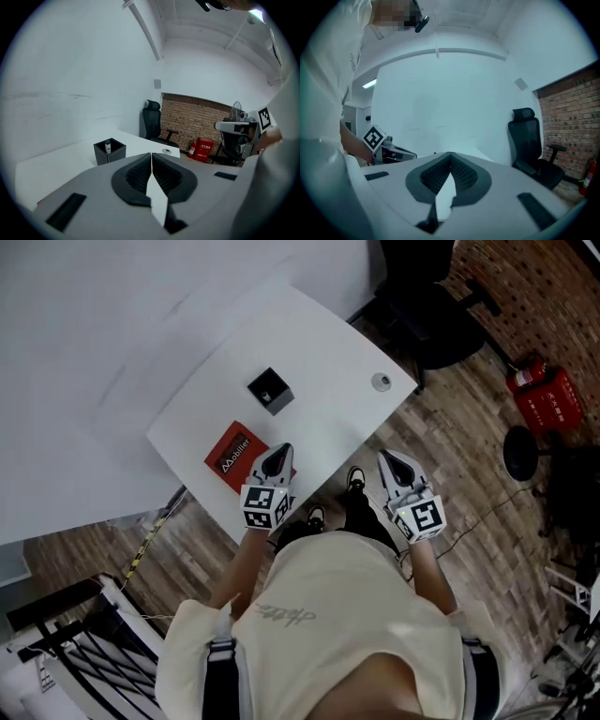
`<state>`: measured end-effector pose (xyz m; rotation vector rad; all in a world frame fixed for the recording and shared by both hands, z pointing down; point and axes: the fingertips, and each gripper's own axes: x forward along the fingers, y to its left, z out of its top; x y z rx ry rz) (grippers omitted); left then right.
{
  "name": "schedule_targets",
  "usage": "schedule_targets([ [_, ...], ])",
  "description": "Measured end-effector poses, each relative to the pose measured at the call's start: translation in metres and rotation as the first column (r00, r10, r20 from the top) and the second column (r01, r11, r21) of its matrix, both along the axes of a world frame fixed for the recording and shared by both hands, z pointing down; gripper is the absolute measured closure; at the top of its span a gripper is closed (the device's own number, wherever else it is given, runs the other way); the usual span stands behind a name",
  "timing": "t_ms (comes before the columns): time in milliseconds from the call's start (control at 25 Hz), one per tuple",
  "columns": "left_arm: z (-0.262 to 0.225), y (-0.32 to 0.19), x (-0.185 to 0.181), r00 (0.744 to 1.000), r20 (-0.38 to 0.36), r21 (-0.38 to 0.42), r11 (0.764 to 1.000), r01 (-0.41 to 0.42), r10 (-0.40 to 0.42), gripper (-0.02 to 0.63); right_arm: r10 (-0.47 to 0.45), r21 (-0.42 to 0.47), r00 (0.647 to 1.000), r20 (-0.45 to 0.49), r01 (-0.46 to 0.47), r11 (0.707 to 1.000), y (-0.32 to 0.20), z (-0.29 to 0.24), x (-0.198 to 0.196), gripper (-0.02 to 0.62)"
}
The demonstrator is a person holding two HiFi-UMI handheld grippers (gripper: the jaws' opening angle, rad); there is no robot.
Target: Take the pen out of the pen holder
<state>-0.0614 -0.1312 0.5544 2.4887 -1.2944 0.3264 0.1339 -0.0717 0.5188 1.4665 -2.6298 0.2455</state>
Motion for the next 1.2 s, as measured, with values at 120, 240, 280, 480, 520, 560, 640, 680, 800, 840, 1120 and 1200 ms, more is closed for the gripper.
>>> schedule_targets([
  [120,-0.005,-0.018,0.004,0.996,0.014,0.006,0.997,0.083,-0.083,0.586,-0.085,0.024,0.996,0.006,0.085,0.996,-0.041,-0.005,0.009,0.588],
  [240,-0.014,-0.033,0.008,0.986,0.016,0.021,0.986,0.164,-0.164,0.586,-0.148,0.022,0.989,0.013,0.147,0.989,-0.069,-0.004,0.018,0.588],
  [280,-0.017,-0.037,0.008,0.982,0.017,0.025,0.982,0.188,-0.188,0.586,-0.166,0.02,0.986,0.017,0.166,0.986,-0.076,-0.003,0.02,0.588],
  [480,-0.024,-0.043,0.003,0.957,0.034,0.028,0.957,0.288,-0.289,0.586,-0.279,-0.003,0.96,0.02,0.279,0.96,-0.101,0.008,0.014,0.588],
  [520,-0.024,-0.042,0.0,0.95,0.031,0.023,0.95,0.311,-0.312,0.586,-0.303,-0.014,0.953,0.019,0.303,0.953,-0.104,0.013,0.011,0.588],
  [560,-0.024,-0.042,-0.003,0.942,0.027,0.021,0.942,0.334,-0.335,0.586,-0.326,-0.023,0.945,0.019,0.326,0.945,-0.106,0.016,0.007,0.588],
  [640,-0.024,-0.042,-0.01,0.927,0.025,0.02,0.928,0.373,-0.373,0.586,-0.367,-0.034,0.93,0.024,0.368,0.929,-0.109,0.02,-0.002,0.588],
  [680,-0.023,-0.041,-0.014,0.921,0.026,0.018,0.921,0.388,-0.389,0.586,-0.385,-0.035,0.923,0.028,0.386,0.922,-0.11,0.021,-0.007,0.588],
  [800,-0.019,-0.037,-0.024,0.909,0.031,0.004,0.91,0.415,-0.415,0.586,-0.425,-0.038,0.904,0.038,0.426,0.904,-0.115,0.02,-0.023,0.588],
  [840,-0.018,-0.037,-0.027,0.908,0.032,0.002,0.908,0.419,-0.419,0.586,-0.435,-0.038,0.9,0.038,0.436,0.899,-0.117,0.02,-0.028,0.588],
  [1120,-0.015,-0.042,-0.056,0.907,0.006,0.02,0.907,0.42,-0.42,0.586,-0.461,-0.04,0.888,0.004,0.461,0.887,-0.134,0.014,-0.07,0.588],
  [1200,-0.014,-0.045,-0.063,0.916,-0.001,0.024,0.916,0.401,-0.401,0.586,-0.46,-0.033,0.888,-0.004,0.459,0.888,-0.137,0.008,-0.084,0.588],
])
